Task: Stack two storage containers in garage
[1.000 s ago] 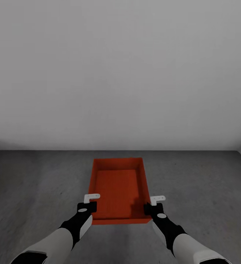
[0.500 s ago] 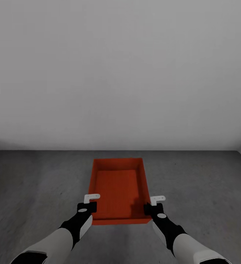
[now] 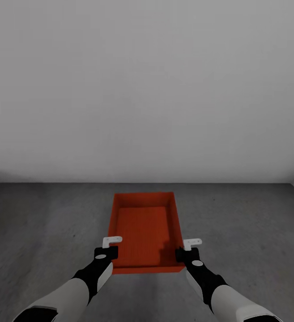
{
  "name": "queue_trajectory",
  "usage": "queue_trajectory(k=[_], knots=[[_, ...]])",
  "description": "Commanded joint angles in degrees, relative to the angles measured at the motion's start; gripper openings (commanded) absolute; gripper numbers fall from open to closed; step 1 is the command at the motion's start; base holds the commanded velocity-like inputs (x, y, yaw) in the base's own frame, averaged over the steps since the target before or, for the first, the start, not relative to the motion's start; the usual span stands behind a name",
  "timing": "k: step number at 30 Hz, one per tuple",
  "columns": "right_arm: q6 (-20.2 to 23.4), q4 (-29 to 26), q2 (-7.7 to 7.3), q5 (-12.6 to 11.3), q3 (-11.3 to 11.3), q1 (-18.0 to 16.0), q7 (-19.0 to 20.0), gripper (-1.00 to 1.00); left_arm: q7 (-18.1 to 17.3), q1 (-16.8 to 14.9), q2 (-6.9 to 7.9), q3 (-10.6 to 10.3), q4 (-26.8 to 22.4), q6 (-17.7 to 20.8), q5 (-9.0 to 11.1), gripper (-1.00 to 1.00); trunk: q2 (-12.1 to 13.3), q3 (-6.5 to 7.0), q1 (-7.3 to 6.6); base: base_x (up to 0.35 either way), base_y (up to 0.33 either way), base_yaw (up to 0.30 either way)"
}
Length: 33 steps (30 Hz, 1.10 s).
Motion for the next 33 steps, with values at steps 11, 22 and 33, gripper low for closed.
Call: queue_trajectory(k=[11, 22, 33], knots=[[0.1, 0.2, 0.0, -0.4, -1.3, 0.0, -0.5, -1.0, 0.6, -0.1, 0.25, 1.3, -0.3, -1.1, -0.8, -1.0, -4.5, -2.17, 2.42, 0.0, 0.0, 0.0], [0.2, 0.2, 0.06, -0.4, -1.3, 0.0, -0.5, -1.0, 0.6, -0.1, 0.25, 1.3, -0.3, -1.1, -0.8, -1.0, -8.9, -5.09, 4.84, 0.0, 0.0, 0.0], [0.0, 0.2, -0.02, -0.4, -1.3, 0.0, -0.5, -1.0, 0.6, -0.1, 0.25, 1.3, -0.3, -1.1, -0.8, -1.0, -13.3, -7.47, 7.26, 0.0, 0.0, 0.0]])
